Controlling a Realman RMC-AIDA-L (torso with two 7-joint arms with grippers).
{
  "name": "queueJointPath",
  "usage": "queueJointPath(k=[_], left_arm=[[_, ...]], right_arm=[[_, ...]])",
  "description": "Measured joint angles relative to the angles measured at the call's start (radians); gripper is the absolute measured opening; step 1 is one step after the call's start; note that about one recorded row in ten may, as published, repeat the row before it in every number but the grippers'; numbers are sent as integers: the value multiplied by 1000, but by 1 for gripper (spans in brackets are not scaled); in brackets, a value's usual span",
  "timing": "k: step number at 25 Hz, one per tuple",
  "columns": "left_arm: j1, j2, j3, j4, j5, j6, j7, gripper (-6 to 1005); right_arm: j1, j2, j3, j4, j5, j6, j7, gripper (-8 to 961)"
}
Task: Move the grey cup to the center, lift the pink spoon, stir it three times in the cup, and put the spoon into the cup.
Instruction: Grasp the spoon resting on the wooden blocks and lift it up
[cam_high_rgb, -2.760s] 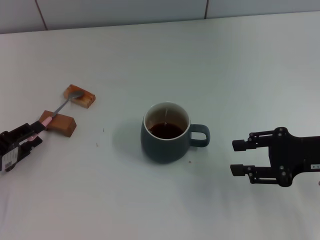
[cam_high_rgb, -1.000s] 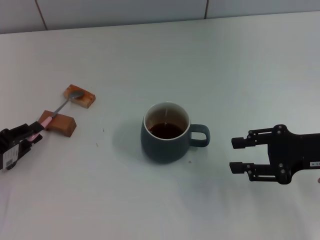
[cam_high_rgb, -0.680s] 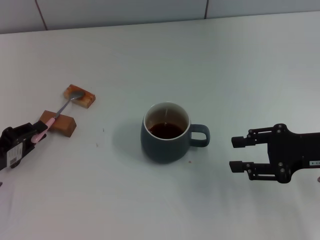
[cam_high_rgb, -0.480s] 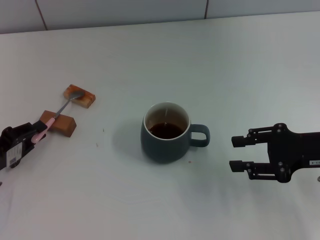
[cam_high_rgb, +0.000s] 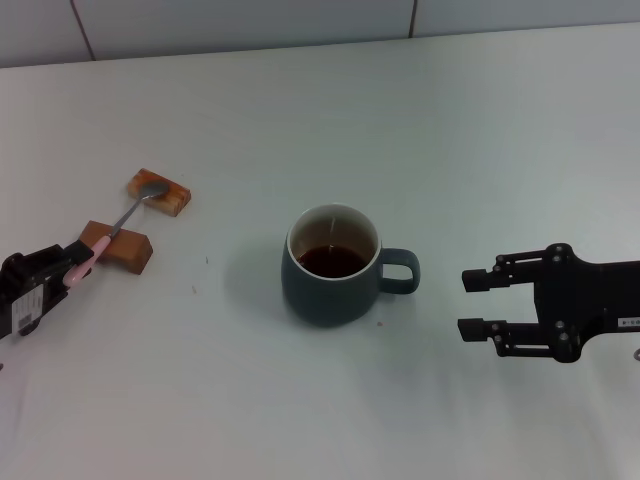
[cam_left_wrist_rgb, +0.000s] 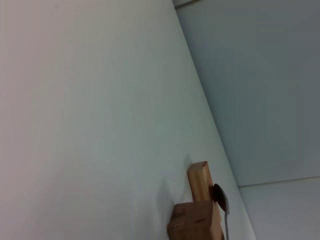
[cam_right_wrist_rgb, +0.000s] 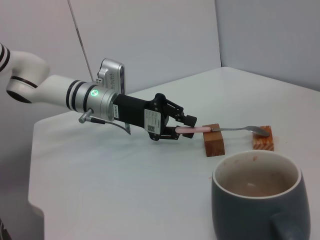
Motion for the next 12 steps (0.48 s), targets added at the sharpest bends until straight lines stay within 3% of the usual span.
queueJointPath(k=[12], left_arm=[[1, 0, 4, 0, 2, 6, -11, 284]], right_arm=[[1, -1, 0, 0, 0, 1, 0, 564]])
